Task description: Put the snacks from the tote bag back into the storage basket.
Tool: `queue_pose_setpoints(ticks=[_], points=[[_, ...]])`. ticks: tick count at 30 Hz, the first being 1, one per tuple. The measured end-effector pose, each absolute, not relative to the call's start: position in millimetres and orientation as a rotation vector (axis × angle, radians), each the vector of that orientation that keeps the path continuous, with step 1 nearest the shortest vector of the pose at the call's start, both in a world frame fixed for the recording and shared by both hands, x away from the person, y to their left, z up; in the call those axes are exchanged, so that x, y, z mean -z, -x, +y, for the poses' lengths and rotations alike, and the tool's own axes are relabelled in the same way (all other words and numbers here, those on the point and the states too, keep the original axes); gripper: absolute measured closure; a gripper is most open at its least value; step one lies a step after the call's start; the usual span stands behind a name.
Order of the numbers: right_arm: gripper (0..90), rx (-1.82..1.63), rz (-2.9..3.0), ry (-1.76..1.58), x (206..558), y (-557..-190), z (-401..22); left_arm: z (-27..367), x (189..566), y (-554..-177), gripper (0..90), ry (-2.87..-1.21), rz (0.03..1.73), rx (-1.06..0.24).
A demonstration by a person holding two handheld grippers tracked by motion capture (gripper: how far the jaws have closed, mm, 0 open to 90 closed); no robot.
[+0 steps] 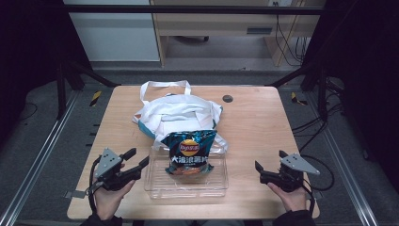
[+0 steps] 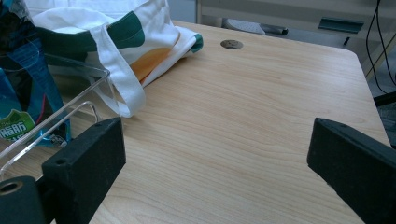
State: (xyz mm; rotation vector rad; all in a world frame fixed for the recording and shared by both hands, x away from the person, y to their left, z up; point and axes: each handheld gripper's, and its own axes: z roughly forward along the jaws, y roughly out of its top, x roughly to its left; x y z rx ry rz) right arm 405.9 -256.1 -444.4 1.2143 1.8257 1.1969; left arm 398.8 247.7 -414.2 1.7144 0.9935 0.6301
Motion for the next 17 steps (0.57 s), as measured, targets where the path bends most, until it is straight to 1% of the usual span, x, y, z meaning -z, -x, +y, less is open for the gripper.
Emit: queue_pose_setpoints(ticks=[8, 17], points=[[4.6, -1.186, 1.83, -1.216, 445.2, -406.3, -256.1, 271.0, 434.9, -406.6, 40.8, -1.721, 1.096, -0.653], [4.6, -1.171, 1.837, -1.215, 446.1, -407.0, -255.7, 278.9, 443.7, -416.0, 40.9, -1.758, 1.145, -0.664]])
